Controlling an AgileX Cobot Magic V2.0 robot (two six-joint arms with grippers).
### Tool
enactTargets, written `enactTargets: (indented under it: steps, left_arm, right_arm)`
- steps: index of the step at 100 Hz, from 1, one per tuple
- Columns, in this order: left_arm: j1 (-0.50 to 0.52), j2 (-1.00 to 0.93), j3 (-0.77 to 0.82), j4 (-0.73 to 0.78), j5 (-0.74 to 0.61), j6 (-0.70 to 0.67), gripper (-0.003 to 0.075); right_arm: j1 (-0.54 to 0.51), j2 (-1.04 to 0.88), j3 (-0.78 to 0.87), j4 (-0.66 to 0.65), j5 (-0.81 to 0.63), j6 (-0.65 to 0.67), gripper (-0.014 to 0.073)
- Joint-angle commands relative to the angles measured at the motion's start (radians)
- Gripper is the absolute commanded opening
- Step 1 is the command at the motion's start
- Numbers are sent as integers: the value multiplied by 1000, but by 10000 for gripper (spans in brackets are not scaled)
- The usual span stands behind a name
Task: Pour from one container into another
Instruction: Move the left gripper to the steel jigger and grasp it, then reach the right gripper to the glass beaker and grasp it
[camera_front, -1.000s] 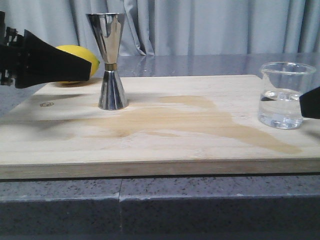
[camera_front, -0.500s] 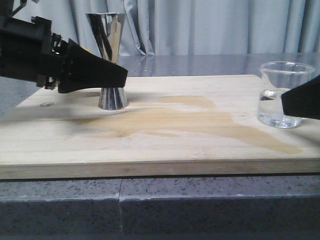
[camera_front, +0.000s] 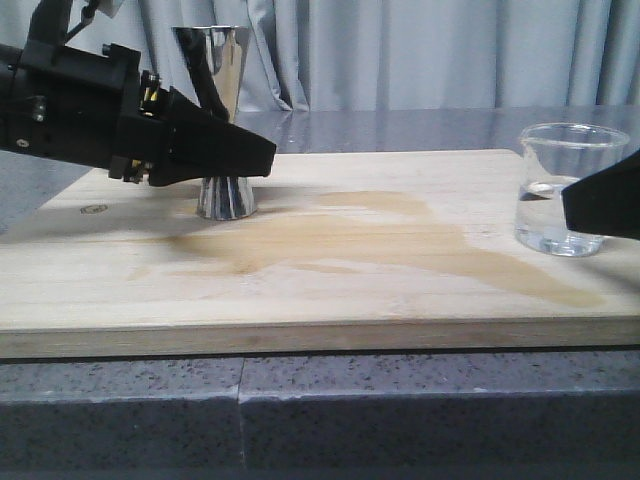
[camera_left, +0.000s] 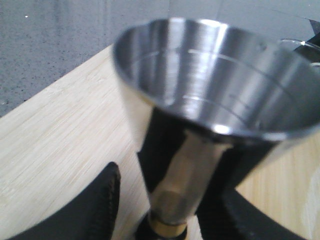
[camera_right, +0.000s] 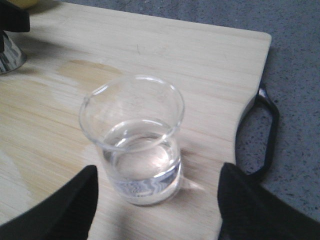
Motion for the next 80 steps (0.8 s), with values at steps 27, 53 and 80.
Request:
enactTargets:
  steps: [27, 53, 80]
  left_arm:
    - [-9, -38, -27, -70, 107, 2, -4]
    - [-9, -38, -27, -70, 192, 2, -19]
    - [-9, -51, -27, -70, 209, -7, -19]
  right_arm:
    - [35, -2, -27, -27, -82, -9, 440]
    - [39, 9, -27, -45, -138, -9, 440]
    - [39, 137, -29, -63, -268, -9, 440]
